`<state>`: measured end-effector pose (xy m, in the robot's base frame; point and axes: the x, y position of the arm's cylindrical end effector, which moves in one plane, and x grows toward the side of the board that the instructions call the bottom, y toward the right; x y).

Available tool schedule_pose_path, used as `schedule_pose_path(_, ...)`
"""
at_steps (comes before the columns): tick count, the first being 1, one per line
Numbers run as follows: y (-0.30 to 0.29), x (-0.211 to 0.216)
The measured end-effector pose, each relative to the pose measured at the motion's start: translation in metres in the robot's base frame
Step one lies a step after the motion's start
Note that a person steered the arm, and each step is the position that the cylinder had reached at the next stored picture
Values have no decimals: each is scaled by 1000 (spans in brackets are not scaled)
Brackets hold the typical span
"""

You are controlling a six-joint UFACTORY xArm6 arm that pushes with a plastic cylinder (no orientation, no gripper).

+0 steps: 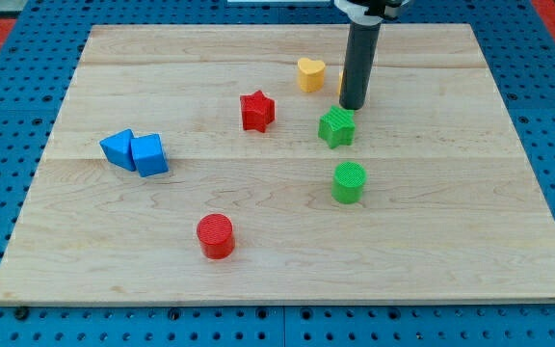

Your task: Push the red star to the red circle

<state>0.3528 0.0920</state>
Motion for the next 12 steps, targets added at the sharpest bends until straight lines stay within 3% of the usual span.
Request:
schedule_pose_path(1, 3, -22)
schedule_pose_path(3, -104, 19)
schedule_pose_path(4, -134, 18)
schedule_pose_path(5, -139, -24)
schedule_pose_path(6, -184, -3)
schedule_pose_path(9, -161, 131)
schedule_pose_path(10, -162, 132)
schedule_pose_path(11, -171, 96)
schedule_pose_path(12, -223, 112)
